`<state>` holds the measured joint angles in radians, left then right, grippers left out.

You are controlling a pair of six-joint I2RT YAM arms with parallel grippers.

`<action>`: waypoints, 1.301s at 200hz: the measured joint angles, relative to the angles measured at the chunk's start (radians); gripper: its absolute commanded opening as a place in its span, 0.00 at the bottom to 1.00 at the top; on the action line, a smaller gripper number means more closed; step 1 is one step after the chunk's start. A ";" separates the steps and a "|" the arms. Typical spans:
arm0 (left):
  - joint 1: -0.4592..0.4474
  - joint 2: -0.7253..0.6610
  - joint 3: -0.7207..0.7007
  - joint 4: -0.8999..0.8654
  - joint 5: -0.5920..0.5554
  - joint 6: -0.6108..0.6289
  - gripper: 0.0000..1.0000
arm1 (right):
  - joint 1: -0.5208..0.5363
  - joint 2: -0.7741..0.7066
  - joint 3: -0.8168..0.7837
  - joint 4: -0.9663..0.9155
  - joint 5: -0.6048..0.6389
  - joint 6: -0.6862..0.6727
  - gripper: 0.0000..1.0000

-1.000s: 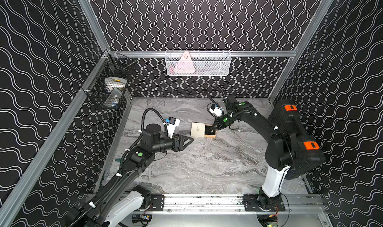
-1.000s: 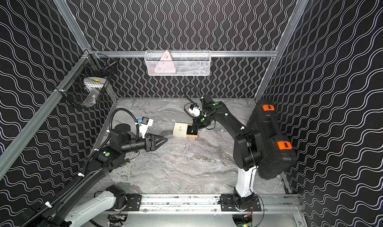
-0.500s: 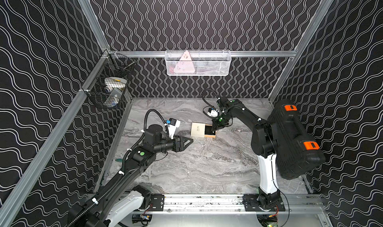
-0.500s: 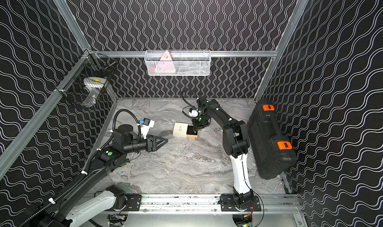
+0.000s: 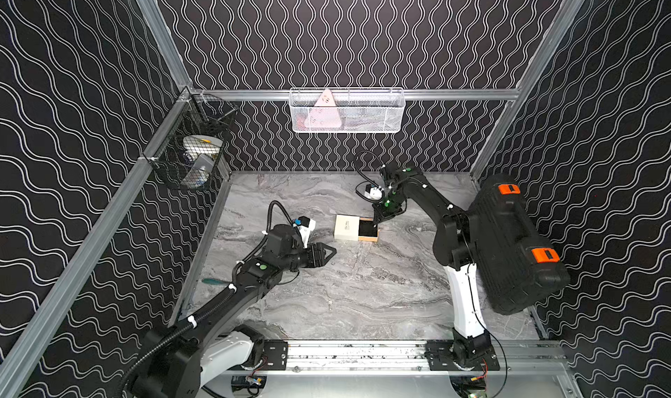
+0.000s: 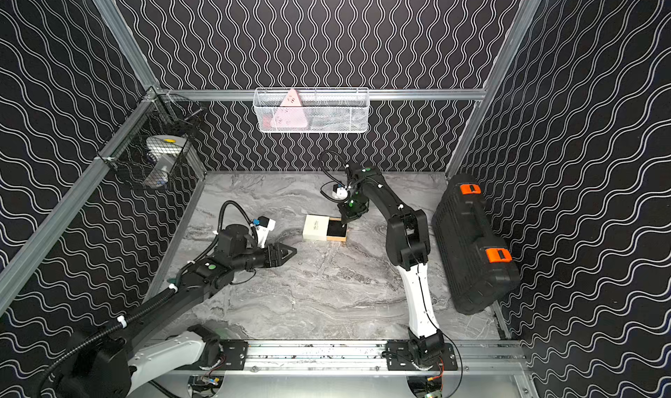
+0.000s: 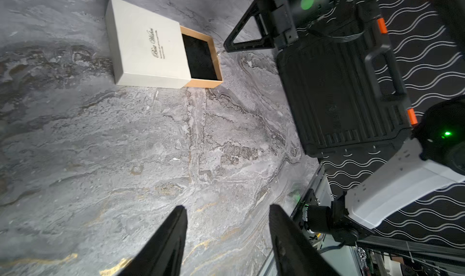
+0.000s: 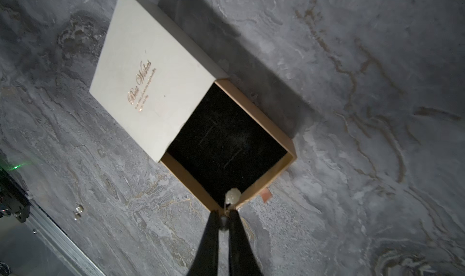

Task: Place the earrings into the drawer-style jewelry box
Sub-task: Insert the earring into the inner lining.

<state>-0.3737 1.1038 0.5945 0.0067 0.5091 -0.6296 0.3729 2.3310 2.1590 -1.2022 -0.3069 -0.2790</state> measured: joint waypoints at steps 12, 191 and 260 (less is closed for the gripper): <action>-0.001 0.021 -0.007 0.008 -0.014 0.000 0.57 | -0.001 0.006 0.019 -0.014 0.006 -0.009 0.06; -0.003 0.071 -0.025 0.035 -0.083 0.015 0.57 | 0.018 0.000 -0.022 -0.035 -0.033 -0.050 0.05; -0.003 0.056 -0.025 0.000 -0.086 0.031 0.58 | 0.018 0.052 -0.014 -0.025 -0.035 -0.027 0.05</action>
<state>-0.3771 1.1595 0.5697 0.0067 0.4229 -0.5987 0.3908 2.3829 2.1452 -1.2274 -0.3424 -0.3061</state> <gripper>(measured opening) 0.582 0.095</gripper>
